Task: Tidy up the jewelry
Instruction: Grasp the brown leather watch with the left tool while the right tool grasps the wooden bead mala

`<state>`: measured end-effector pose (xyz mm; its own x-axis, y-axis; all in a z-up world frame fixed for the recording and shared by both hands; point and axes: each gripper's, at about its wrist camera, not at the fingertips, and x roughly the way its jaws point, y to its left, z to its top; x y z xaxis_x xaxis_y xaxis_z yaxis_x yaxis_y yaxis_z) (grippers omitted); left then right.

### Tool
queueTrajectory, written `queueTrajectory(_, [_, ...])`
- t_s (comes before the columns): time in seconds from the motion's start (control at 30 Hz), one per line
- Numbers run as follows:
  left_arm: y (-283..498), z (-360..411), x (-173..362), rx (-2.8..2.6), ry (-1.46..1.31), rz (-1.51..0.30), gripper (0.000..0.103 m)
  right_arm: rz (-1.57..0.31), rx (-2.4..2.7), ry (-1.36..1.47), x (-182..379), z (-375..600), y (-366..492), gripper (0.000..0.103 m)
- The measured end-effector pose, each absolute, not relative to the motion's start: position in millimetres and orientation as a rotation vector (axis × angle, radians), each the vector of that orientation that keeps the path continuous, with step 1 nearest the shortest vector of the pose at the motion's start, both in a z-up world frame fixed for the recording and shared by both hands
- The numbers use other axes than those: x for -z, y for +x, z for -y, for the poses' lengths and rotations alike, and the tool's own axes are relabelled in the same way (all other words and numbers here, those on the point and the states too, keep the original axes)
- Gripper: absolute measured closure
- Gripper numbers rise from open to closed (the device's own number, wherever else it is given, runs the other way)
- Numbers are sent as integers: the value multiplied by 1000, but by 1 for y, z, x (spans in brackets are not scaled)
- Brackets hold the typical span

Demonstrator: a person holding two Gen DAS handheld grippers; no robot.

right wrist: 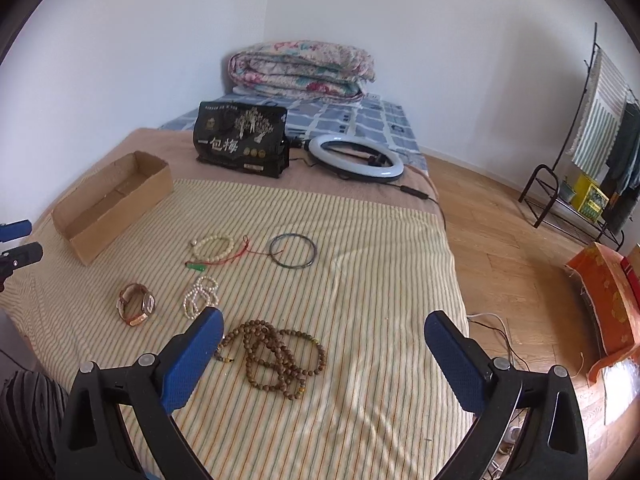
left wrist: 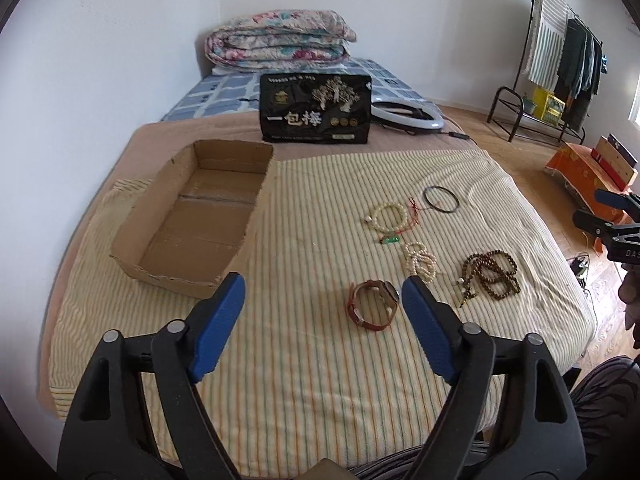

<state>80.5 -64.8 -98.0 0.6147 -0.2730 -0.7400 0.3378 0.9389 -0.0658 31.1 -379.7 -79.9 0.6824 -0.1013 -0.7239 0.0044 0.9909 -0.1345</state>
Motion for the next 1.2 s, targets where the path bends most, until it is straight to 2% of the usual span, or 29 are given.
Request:
queueTrajectory(0.03, [85, 70, 104, 360, 86, -860, 32, -836, 44, -137, 86, 381, 36, 2])
queueTrajectory(0.2, [106, 92, 139, 383, 118, -955, 47, -924, -49, -172, 119, 385, 55, 2])
queueTrajectory(0.5, [135, 109, 191, 395, 119, -1084, 60, -1079, -179, -169, 186, 383, 77, 2])
queueTrajectory(0.93, [158, 114, 226, 410, 98, -1174, 66, -1185, -239, -112, 231, 380, 103, 1])
queueTrajectory(1.2, [160, 119, 231, 418, 121, -1168, 76, -1212, -270, -99, 238, 376, 106, 0])
